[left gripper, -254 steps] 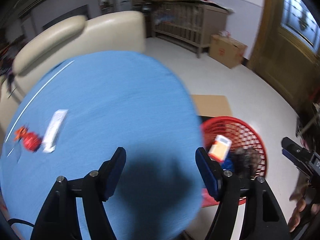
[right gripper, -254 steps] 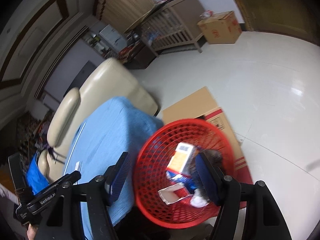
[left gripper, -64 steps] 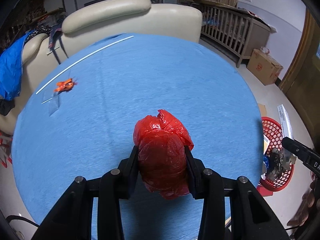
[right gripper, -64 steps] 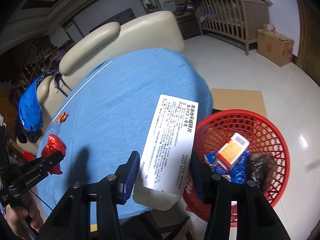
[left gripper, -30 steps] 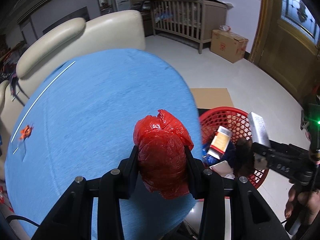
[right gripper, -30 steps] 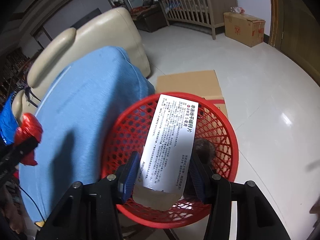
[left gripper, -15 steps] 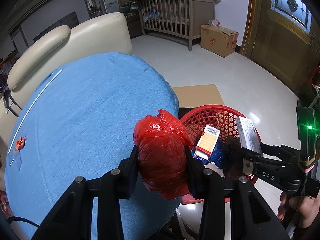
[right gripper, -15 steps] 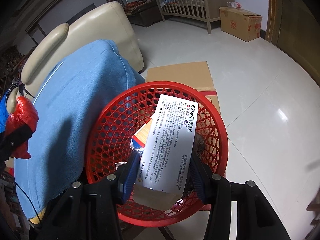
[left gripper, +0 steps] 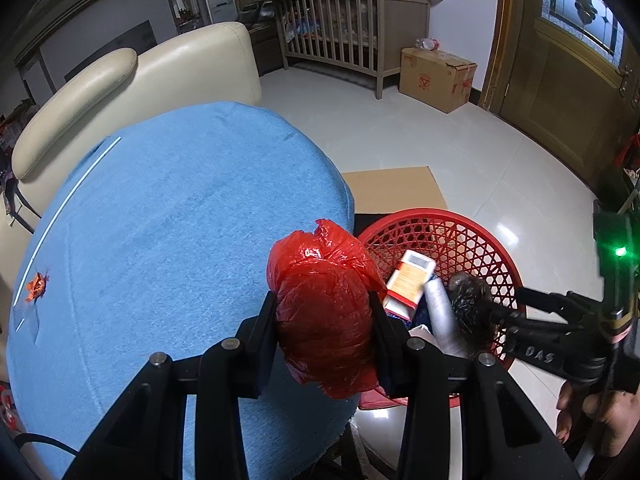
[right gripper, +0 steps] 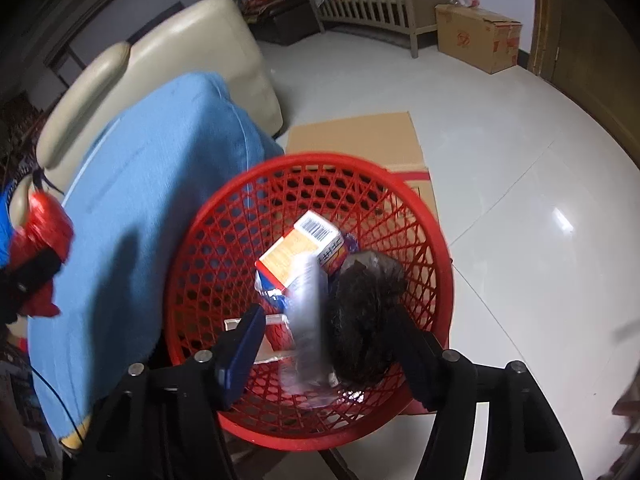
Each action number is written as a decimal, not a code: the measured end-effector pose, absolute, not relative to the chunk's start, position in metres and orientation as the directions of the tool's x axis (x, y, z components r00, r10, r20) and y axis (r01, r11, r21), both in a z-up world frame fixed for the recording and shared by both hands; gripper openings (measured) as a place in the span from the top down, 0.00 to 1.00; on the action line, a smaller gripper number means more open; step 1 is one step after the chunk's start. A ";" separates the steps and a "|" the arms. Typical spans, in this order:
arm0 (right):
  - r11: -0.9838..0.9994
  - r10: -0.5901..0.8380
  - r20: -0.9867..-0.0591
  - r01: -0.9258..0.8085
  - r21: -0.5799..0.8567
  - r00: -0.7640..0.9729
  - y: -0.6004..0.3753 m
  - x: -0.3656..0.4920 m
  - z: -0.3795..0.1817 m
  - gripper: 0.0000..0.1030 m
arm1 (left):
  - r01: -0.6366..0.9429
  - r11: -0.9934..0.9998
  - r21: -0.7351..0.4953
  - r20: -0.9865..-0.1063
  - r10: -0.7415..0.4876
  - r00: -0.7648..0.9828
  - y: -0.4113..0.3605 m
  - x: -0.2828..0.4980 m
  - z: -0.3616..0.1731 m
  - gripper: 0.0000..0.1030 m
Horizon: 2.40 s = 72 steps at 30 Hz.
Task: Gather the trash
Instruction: 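Open both tools to drop the white strip and red bag into the wastebasket, then move both tools back over the table toward the orange wrappers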
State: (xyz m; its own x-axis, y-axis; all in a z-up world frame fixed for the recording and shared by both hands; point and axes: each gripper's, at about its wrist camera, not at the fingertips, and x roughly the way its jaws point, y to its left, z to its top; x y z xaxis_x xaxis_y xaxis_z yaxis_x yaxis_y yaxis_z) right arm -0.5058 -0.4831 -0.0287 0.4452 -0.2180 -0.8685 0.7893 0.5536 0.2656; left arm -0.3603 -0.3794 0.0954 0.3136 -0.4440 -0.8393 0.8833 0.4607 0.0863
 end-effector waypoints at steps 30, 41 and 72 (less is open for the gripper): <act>0.408 -0.397 -0.687 0.787 0.462 0.609 -0.507 -0.581 0.044 0.35 | 0.945 0.316 0.080 -0.892 -0.401 0.209 -0.446 -0.403 0.056 0.55; 0.428 -0.404 -0.661 0.769 0.474 0.632 -0.502 -0.576 0.056 0.35 | 0.925 0.379 0.007 -0.888 -0.424 0.180 -0.434 -0.375 0.071 0.31; 0.802 -0.081 -0.768 0.499 0.329 0.635 -0.356 -0.339 0.050 0.34 | 0.312 0.950 -0.014 -0.826 -0.187 0.531 -0.100 -0.084 0.079 0.30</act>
